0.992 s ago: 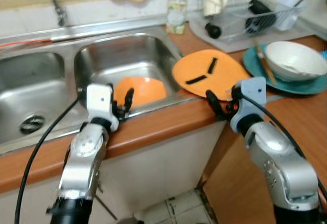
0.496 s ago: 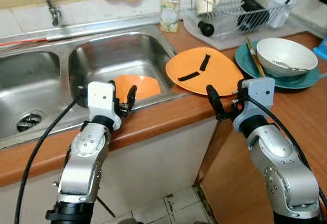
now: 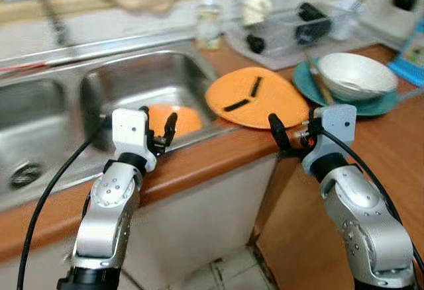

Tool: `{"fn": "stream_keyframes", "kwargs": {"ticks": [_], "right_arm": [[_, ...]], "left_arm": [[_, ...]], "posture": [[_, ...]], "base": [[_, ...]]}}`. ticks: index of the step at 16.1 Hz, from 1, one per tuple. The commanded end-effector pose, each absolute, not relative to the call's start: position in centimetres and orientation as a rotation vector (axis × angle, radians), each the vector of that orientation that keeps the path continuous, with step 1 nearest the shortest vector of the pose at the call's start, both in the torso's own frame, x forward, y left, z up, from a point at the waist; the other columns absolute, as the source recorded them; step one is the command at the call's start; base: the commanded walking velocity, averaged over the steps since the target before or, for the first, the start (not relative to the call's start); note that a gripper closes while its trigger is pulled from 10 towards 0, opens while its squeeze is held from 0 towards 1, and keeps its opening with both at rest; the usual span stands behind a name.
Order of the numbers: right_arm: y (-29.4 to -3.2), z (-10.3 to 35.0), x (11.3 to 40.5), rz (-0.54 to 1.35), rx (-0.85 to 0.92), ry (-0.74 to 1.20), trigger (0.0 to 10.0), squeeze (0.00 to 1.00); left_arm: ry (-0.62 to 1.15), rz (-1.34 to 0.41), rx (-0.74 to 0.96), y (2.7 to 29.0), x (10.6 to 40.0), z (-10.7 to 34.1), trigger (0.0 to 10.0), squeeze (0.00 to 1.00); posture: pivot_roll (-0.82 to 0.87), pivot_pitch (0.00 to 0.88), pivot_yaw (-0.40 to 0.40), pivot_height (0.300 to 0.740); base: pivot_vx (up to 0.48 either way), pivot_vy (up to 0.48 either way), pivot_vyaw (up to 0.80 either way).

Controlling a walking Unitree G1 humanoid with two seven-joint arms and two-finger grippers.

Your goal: Kitchen organization

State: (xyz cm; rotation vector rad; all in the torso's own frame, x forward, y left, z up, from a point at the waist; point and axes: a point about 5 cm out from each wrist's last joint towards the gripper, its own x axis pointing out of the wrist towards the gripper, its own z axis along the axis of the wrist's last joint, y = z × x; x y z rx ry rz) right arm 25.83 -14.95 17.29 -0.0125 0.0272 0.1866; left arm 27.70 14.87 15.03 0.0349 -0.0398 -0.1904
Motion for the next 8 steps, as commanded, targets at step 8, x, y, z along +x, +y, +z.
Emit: {"fn": "stream_keyframes", "kwargs": {"ticks": [8], "right_arm": [[-14.83,18.23,25.87,0.219,-0.066,-0.014,10.0,1.0]], "left_arm": [[-0.044,-0.201,0.017,14.43,27.72,15.38,10.0,0.0]], "posture": [[-0.16,0.0,0.032,0.74]], "base": [[0.297,0.0,0.26]]}}
